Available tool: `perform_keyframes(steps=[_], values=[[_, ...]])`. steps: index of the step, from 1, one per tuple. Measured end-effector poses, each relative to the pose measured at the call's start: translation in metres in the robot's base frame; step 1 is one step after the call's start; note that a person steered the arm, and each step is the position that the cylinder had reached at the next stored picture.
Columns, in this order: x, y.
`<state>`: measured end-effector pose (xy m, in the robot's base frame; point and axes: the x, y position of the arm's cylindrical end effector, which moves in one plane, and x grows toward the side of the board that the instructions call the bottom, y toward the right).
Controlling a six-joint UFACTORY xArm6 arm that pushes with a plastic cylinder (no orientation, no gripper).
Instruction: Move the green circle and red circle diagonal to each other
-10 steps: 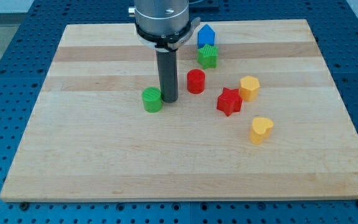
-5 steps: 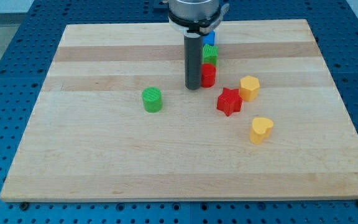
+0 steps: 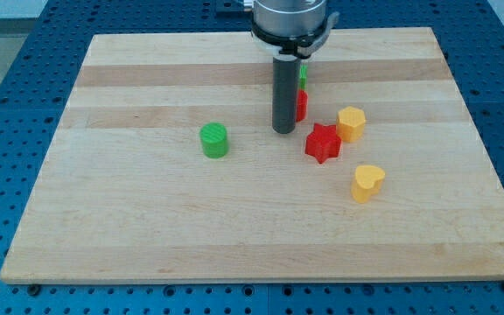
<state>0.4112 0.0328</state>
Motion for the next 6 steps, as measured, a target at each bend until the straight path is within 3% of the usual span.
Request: perform_keyframes(steps=[6], values=[[-0.020, 0.009]])
